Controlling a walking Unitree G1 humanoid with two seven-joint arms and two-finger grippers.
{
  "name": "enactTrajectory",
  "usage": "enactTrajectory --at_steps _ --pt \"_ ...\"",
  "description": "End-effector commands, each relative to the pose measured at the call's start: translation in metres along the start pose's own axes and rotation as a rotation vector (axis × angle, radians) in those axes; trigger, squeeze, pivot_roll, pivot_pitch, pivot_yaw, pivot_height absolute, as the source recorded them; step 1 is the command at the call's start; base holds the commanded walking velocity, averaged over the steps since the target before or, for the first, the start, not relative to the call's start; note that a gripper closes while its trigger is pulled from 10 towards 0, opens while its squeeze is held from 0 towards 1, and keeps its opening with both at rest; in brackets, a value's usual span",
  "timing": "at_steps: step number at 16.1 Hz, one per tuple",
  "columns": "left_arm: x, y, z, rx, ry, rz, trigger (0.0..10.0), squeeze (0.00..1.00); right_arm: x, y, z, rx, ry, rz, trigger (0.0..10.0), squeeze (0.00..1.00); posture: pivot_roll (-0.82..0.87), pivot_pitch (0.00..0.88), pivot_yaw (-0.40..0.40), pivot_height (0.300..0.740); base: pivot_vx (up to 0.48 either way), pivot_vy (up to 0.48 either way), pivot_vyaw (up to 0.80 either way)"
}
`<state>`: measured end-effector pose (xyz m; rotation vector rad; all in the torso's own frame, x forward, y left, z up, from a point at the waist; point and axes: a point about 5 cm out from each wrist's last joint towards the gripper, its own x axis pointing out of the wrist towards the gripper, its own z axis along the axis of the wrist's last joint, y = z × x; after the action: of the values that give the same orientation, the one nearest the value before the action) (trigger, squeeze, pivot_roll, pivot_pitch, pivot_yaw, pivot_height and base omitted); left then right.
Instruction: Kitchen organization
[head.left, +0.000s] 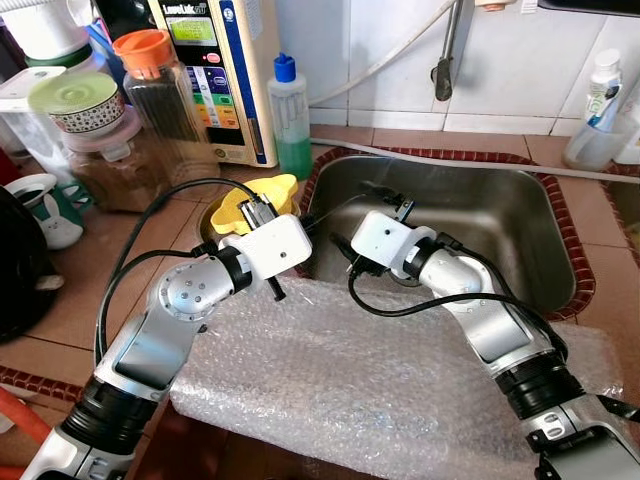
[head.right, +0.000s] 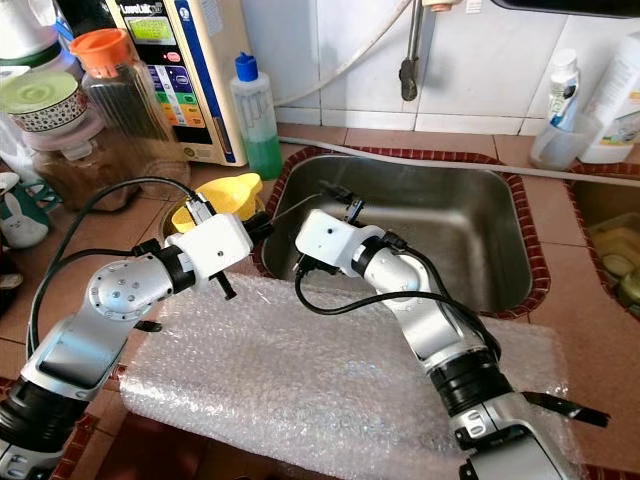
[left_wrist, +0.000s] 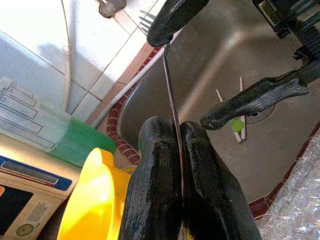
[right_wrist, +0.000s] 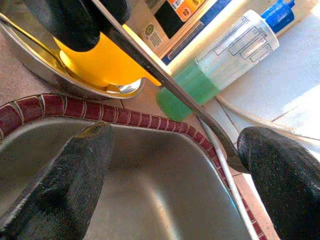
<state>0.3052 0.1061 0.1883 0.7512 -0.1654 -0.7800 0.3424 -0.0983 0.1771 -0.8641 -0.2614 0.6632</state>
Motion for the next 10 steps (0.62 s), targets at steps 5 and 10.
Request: enactTrajectory --at_steps 5,10 --pt "0.005 -0.018 0.016 0.027 -0.079 -0.103 0.0 0.0 0.012 -0.002 0.014 -0.005 -0.075 -0.012 10.0 0.0 -0.19 0.111 0.128 0.74 0.0 0.0 0.0" --pt "0.005 -0.018 0.014 0.026 -0.07 -0.097 0.0 0.0 0.011 -0.006 0.035 0.019 -0.205 -0.051 10.0 0.0 -0.19 0.114 0.129 0.74 0.0 0.0 0.0"
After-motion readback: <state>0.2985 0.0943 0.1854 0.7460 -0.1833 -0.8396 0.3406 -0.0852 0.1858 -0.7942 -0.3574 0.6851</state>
